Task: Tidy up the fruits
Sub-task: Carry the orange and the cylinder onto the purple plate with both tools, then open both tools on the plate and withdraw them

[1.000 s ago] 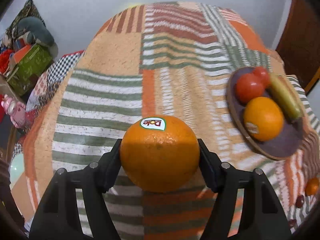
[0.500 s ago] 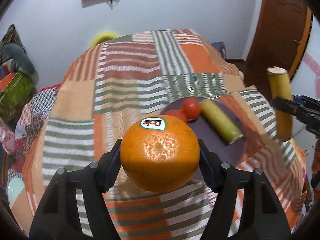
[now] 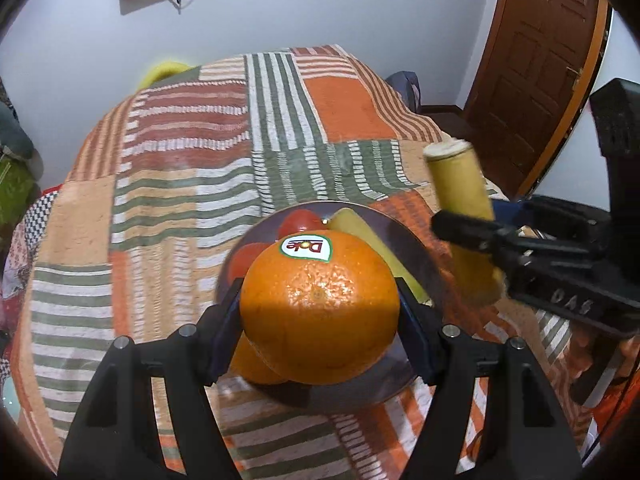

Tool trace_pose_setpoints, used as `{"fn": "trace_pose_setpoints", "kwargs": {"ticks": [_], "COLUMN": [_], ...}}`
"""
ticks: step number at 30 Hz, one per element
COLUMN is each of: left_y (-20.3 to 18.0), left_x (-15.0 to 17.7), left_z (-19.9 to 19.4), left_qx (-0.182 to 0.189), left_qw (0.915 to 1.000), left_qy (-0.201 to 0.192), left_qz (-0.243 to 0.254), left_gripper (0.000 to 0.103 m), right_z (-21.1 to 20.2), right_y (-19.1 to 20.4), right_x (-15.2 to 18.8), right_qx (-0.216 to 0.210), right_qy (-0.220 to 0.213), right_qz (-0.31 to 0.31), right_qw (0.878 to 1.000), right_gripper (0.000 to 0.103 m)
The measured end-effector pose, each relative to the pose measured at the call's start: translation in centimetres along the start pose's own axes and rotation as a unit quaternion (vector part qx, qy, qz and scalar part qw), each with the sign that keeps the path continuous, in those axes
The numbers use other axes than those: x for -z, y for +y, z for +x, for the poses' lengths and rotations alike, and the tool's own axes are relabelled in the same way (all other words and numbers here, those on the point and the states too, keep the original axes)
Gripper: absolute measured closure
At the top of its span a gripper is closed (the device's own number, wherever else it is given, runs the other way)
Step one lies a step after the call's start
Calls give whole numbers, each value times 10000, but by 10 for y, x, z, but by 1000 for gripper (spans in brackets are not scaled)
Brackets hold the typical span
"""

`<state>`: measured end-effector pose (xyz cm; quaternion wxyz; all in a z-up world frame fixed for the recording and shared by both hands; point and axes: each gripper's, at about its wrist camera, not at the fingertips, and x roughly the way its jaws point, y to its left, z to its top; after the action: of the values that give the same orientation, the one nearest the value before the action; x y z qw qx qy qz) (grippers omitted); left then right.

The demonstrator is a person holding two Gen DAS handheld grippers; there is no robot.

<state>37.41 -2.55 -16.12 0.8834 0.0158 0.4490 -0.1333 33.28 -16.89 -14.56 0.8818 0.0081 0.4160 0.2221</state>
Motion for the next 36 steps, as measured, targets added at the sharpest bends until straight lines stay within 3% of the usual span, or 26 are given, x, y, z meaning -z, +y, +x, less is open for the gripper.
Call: {"fn": "trace_pose_setpoints", "kwargs": {"ticks": [5, 12, 23, 32, 36], "left_y": [-3, -2, -4, -8, -10], "left_x": [-4, -4, -4, -4, -6], "left_z": [22, 41, 53, 45, 24], "left_qx": [114, -239, -228, -339, -440], "left_qw": [9998, 9995, 9993, 9992, 9989], "left_qy": [132, 196, 304, 169, -71], "left_qz": [-118, -52, 47, 94, 145], "left_gripper": [34, 34, 33, 32, 27], "right_z": [18, 30, 53, 50, 34], "right_y": [-5, -12, -13, -10, -5], "right_x": [5, 3, 1, -3, -7], "right_qx": [-74, -53, -72, 3, 32], "right_qy": [188, 284, 468, 440, 285], "right_qz": [142, 176, 234, 94, 10], "right_qw": [9997, 9994, 9986, 9990, 9996], "right_gripper": [68, 68, 68, 65, 65]}}
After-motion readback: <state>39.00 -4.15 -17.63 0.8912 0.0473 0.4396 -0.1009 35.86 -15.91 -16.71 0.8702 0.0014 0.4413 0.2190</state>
